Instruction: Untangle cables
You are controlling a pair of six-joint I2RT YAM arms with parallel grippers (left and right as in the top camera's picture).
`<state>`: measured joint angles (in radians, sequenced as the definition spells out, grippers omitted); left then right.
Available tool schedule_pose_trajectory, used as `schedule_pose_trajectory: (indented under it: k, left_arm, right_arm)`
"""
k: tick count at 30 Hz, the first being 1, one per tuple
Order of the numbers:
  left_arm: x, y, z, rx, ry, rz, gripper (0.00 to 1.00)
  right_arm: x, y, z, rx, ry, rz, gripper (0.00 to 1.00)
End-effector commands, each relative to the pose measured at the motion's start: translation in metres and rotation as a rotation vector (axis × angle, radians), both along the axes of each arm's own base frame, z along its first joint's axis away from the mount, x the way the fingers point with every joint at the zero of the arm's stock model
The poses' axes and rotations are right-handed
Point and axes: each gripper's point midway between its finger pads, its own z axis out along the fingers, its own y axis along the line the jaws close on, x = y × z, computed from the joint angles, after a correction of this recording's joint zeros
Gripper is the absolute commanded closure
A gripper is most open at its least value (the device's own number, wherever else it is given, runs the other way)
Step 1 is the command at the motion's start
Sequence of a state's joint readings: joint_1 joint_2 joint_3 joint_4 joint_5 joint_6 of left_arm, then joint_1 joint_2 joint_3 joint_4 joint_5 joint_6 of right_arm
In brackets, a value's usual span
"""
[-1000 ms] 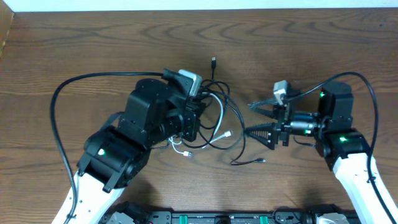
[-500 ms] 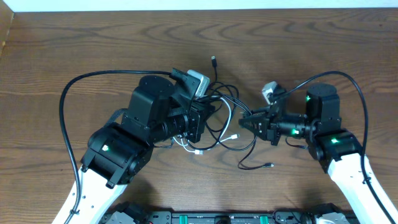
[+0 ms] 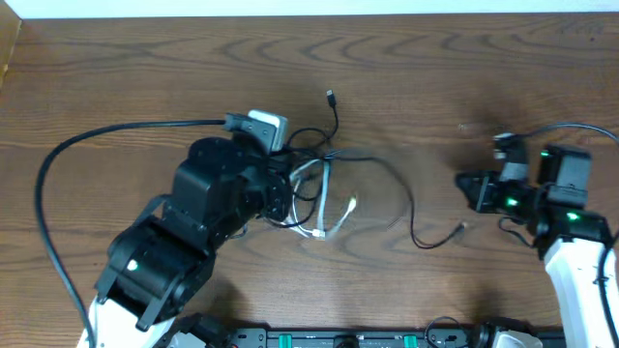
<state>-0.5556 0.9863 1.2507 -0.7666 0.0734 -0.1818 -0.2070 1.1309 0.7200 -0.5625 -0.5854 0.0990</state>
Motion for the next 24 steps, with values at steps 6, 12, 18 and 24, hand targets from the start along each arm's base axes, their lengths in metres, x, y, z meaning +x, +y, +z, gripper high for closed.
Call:
schedule_pose_trajectory:
  k: [6, 12, 18, 24]
  left_arm:
    - [0.003, 0.013, 0.013, 0.017, -0.058, 0.058, 0.86]
    - [-0.002, -0.011, 0.002, -0.024, 0.017, -0.055, 0.86]
    - [0.011, 0.001, -0.031, 0.106, 0.090, 0.015, 0.74]
    - [0.023, 0.026, -0.089, 0.344, 0.252, 0.125, 0.44]
  right_arm:
    - [-0.002, -0.022, 0.004, 0.055, -0.017, -0.049, 0.89]
    - [-0.011, 0.021, 0.039, 0.197, -0.218, 0.252, 0.58]
    - [-0.017, 0.024, 0.037, 0.223, -0.188, 0.256, 0.41]
    - [-0.022, 0.026, 0.034, 0.223, -0.172, 0.266, 0.16]
